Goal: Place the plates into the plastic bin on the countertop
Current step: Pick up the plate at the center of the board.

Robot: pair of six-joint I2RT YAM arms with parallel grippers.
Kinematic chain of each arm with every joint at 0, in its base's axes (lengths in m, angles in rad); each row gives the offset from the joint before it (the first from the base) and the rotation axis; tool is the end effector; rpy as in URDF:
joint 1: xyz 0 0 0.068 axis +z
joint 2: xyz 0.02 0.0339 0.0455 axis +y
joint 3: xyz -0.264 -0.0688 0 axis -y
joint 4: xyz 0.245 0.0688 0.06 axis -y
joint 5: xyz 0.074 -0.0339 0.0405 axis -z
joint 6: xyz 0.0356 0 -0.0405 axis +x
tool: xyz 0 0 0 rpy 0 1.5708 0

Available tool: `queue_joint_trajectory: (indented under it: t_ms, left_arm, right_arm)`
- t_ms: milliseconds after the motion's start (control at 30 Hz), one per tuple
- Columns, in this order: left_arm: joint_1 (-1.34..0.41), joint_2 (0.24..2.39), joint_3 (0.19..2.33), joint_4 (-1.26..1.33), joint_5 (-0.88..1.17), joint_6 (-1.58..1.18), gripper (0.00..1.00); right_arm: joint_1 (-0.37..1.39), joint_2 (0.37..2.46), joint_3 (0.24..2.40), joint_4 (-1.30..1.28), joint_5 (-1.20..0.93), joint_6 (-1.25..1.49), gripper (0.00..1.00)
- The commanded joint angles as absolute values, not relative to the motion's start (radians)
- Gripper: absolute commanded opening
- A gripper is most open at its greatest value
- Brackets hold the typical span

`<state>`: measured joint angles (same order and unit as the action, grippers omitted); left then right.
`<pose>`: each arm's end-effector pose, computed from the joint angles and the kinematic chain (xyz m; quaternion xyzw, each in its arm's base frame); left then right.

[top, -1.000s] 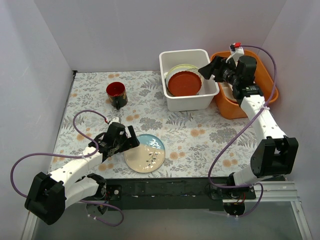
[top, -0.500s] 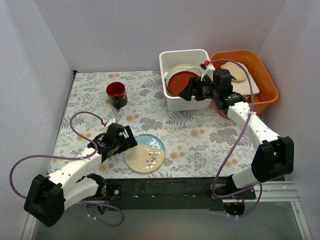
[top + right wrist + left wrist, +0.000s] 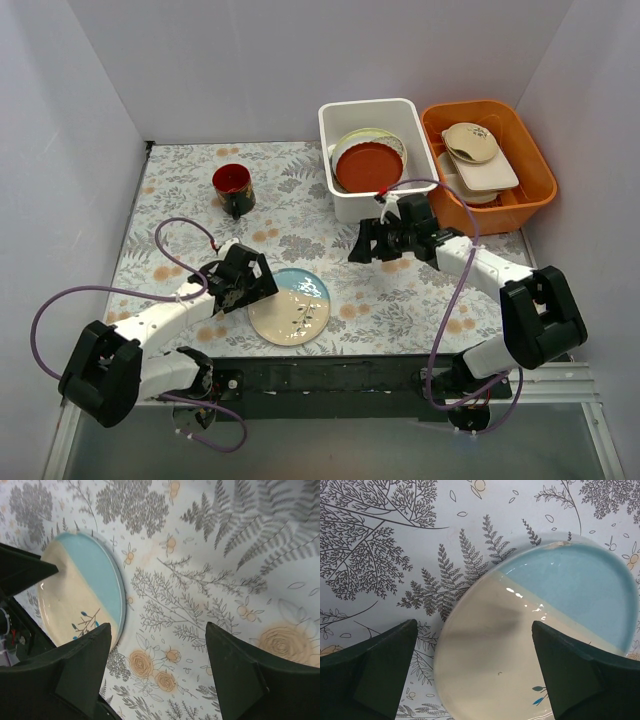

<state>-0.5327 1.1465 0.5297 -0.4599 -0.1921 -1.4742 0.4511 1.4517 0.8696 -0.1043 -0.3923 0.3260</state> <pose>0.1736 -0.0945 0.1654 -0.4587 0.8495 -0.1553 0.2092 0.2721 0.1469 0.2233 -0.1387 0.8795 0.3220 0.3217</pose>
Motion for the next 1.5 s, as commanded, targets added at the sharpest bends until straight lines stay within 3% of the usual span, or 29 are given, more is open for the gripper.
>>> queue_joint_trajectory:
  t_ms: [0,600,1133,1467]
  left_arm:
    - [-0.546,1.118,0.534,-0.433,-0.178,-1.471,0.97]
    - [-0.583,1.131,0.485,-0.313,-0.104,-1.474,0.97]
    - [-0.637,1.186,0.485,-0.226,-0.063,-1.512,0.98]
    - [-0.681,1.264,0.5,-0.169,-0.051,-1.542,0.98]
  right_arm:
    - [0.485,1.431,0.769,0.054,-0.413,0.368,0.82]
    - [0.515,1.649,0.589,0.486,-0.557,0.541,0.78]
    - [0.561,1.703,0.549,0.463,-0.587,0.564,0.76]
    - [0.578,1.762,0.476,0.638,-0.693,0.65,0.75]
